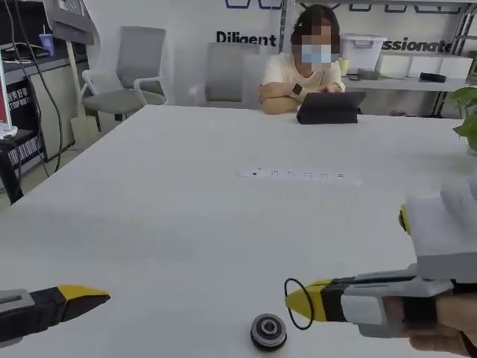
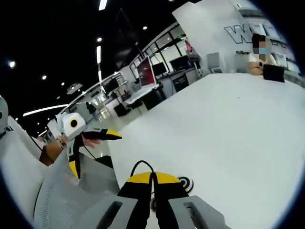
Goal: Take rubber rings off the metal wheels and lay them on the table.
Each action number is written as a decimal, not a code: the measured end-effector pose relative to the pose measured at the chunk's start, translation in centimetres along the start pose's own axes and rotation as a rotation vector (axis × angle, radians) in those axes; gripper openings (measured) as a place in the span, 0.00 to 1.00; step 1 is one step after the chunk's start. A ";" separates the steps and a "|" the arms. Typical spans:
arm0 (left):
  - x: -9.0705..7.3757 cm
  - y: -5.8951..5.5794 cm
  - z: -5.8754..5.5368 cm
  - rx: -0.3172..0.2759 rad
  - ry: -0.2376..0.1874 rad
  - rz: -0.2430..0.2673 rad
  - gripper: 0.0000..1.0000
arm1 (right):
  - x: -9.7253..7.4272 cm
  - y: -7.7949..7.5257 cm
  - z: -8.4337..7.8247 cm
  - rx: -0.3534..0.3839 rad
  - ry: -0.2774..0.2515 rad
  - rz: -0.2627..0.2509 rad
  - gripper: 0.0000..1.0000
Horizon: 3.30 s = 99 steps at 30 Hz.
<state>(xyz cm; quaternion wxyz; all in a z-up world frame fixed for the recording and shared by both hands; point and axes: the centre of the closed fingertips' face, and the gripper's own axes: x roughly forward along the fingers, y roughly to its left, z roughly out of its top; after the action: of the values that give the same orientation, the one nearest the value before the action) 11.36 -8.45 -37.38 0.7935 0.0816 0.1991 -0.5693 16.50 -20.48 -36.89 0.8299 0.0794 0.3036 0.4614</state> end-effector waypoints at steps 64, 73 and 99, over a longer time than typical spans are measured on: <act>-0.3 -0.2 -1.1 -0.040 0.025 0.006 0.97 | 11.0 0.4 -8.0 -0.299 0.460 -0.033 0.00; -0.2 -0.2 -1.3 -0.047 0.028 0.004 0.97 | 11.1 0.6 -8.0 -0.285 0.454 -0.026 0.00; -0.3 -0.2 -1.3 -0.056 0.023 0.008 0.97 | 8.5 -0.4 -3.5 -0.270 0.345 -0.055 0.06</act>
<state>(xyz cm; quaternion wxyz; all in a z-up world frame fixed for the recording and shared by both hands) 10.82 -7.84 -38.41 0.7955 0.0669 0.2238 -0.5592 18.14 -14.31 -43.54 0.7809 -0.1209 0.3787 0.4818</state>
